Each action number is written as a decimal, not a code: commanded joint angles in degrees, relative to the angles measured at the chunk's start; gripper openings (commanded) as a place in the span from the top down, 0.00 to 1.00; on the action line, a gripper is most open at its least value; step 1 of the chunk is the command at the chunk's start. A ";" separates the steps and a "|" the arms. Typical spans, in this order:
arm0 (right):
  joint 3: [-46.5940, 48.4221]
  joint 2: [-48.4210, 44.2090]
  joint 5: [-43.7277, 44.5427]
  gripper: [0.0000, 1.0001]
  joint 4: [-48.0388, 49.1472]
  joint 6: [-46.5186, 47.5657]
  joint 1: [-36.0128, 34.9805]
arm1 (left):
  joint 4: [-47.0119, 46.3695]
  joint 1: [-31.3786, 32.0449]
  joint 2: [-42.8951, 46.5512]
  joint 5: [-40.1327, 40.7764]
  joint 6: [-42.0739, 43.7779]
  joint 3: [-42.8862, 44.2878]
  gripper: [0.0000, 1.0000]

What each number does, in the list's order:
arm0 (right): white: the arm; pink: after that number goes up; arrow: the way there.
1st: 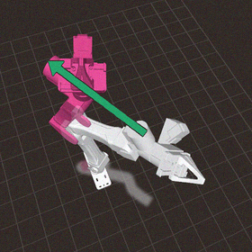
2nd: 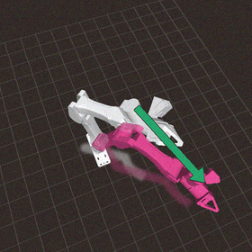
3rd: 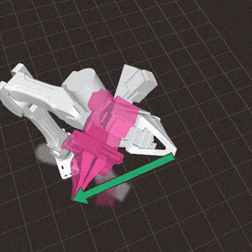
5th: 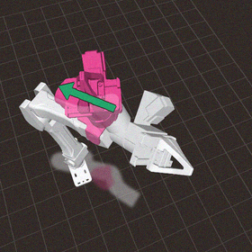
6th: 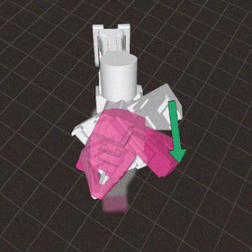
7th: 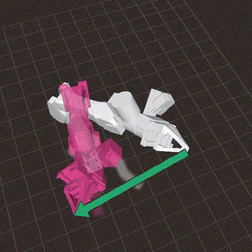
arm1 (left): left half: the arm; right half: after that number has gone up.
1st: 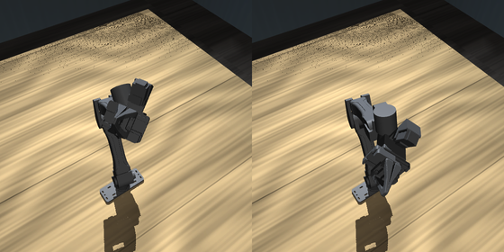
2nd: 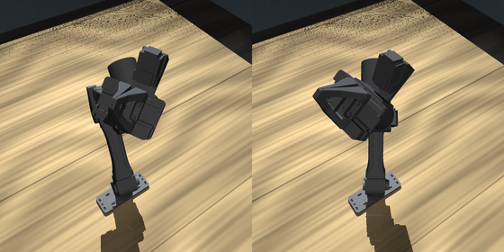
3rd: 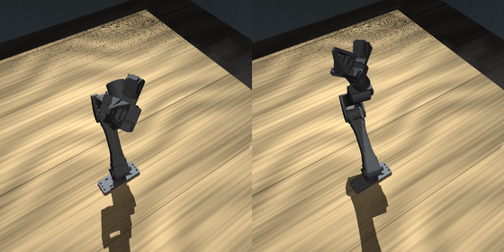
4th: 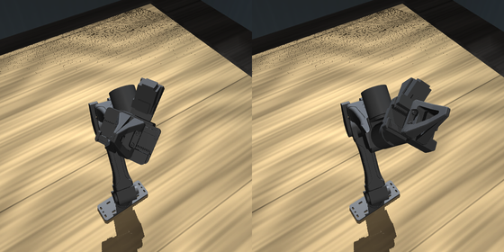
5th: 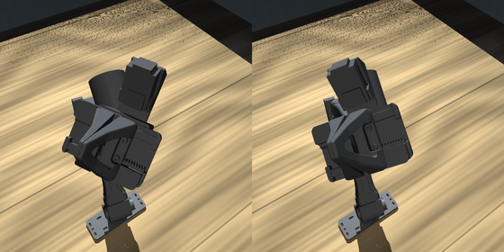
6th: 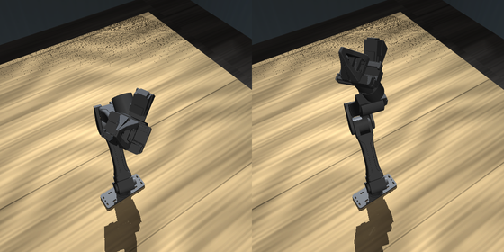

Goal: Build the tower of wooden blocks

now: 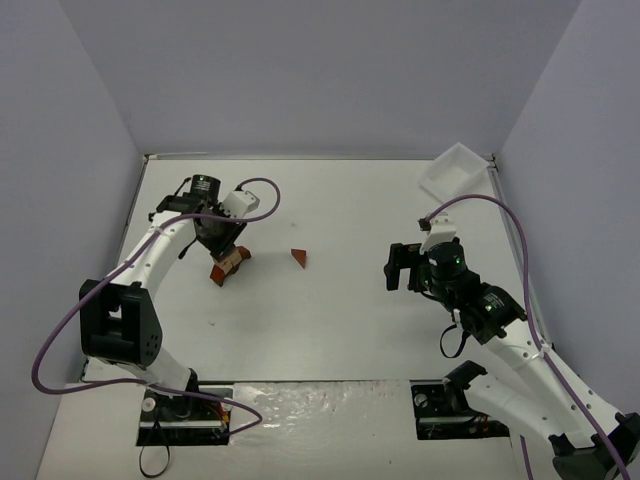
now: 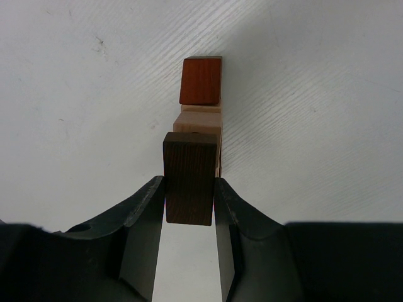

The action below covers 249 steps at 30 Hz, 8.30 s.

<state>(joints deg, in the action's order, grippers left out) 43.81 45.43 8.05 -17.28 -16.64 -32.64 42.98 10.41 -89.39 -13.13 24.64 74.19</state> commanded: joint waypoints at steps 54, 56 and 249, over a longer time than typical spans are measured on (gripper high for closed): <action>0.44 0.49 -1.44 0.00 3.57 -0.12 0.30 | -1.65 -0.46 1.23 -1.87 -0.87 0.74 0.50; 0.87 1.13 -2.34 0.00 3.73 0.32 0.30 | -1.76 -0.44 2.09 -2.33 -1.95 1.82 0.48; 5.50 -0.78 5.05 0.02 1.37 2.58 2.23 | -27.78 38.48 -3.41 17.45 -53.50 -13.74 0.42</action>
<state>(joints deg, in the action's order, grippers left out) 49.27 44.56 14.13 -17.84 -15.30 -31.01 14.06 50.14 -92.38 6.23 -31.71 56.74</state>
